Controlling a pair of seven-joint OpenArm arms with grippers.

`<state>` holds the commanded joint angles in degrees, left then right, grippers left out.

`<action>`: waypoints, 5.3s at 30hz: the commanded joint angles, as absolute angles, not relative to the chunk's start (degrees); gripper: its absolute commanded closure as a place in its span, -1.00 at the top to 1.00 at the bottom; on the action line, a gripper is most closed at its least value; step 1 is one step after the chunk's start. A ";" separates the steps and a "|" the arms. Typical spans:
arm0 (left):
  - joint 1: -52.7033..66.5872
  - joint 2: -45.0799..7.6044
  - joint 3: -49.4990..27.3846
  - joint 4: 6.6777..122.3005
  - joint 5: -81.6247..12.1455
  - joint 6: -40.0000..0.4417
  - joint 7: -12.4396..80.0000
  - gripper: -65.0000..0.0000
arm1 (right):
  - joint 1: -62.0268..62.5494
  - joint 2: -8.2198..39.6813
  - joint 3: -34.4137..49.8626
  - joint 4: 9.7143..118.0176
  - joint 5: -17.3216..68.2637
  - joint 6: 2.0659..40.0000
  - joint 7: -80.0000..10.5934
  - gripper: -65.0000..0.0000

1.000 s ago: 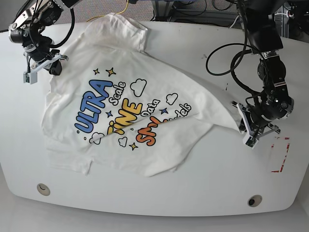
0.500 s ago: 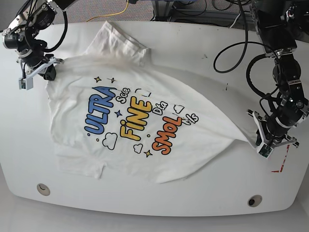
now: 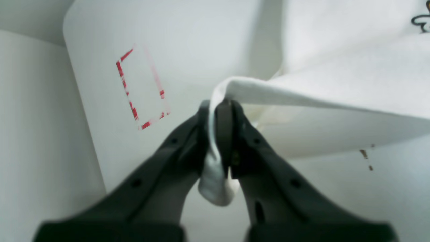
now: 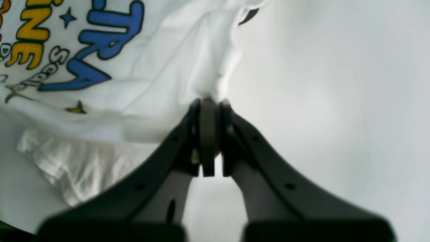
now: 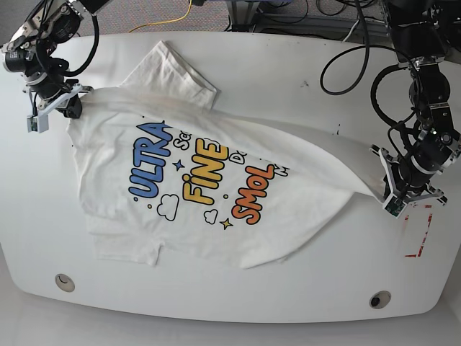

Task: Layout the t-shirt on the table in an organized manner, then fold the t-shirt properly
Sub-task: 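Grasp the collar with the right gripper while the left holds the hem, then lift the shirt high with both grippers, stretching it between them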

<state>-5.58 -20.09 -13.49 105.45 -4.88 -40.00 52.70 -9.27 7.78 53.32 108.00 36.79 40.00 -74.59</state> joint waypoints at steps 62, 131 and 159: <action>-3.74 -18.95 -13.41 105.10 -4.88 -40.00 52.70 -1.00 | -17.54 2.59 49.89 90.33 50.95 40.00 -69.49 1.00; -66.33 -12.18 -9.10 99.74 -4.88 -34.42 56.57 -1.00 | 56.84 38.73 21.58 74.51 50.95 40.00 -76.35 -1.00; -54.46 -12.18 -9.27 105.89 -5.41 -34.68 63.16 -1.00 | 29.67 44.44 30.20 84.97 64.48 40.00 -78.90 -1.00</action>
<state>-54.46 -12.18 -9.27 105.89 -5.41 -34.68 63.16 29.67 44.44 30.20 84.97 64.48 40.00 -78.90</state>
